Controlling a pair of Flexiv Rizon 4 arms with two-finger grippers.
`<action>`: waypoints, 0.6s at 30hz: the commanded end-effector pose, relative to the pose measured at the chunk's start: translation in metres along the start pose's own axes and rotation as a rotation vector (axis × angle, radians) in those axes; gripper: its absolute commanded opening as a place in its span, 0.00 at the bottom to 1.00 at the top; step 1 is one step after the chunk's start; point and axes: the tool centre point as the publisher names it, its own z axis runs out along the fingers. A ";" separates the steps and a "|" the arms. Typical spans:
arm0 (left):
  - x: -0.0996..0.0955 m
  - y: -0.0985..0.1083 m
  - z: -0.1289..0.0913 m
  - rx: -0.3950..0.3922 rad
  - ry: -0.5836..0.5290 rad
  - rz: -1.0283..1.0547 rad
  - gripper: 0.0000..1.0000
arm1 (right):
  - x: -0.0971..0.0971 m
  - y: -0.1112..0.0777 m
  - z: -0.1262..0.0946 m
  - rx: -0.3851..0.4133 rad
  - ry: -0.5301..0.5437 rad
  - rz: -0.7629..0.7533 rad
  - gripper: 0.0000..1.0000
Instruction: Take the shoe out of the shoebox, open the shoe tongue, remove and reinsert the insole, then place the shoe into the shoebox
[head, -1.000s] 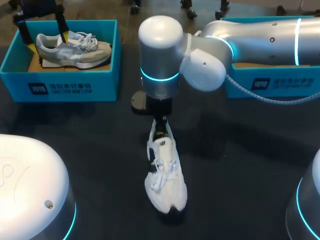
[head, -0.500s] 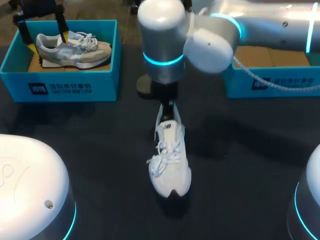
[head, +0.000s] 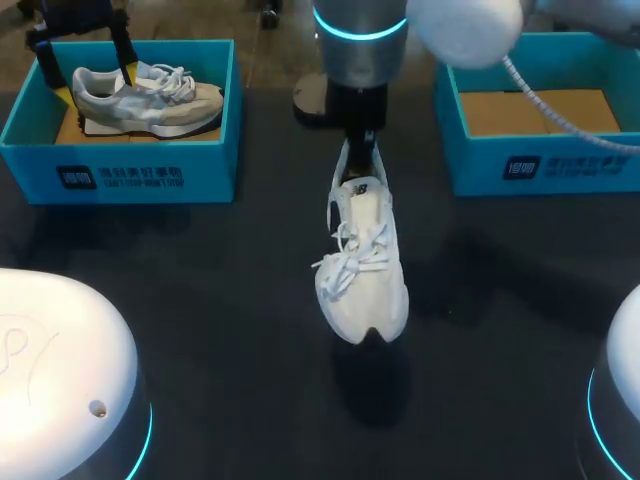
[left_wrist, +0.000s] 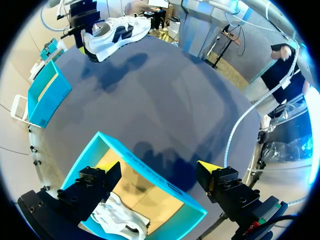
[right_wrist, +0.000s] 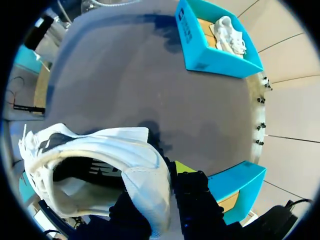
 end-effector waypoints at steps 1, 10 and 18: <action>0.000 0.000 0.000 -0.002 0.002 0.000 1.00 | 0.001 -0.004 -0.003 -0.007 -0.001 -0.001 0.00; 0.000 0.000 0.000 -0.002 0.002 0.000 1.00 | -0.023 -0.008 -0.014 0.019 -0.019 0.024 0.00; 0.000 0.000 0.000 -0.002 0.002 0.000 1.00 | -0.089 -0.056 -0.052 0.056 -0.094 0.054 0.00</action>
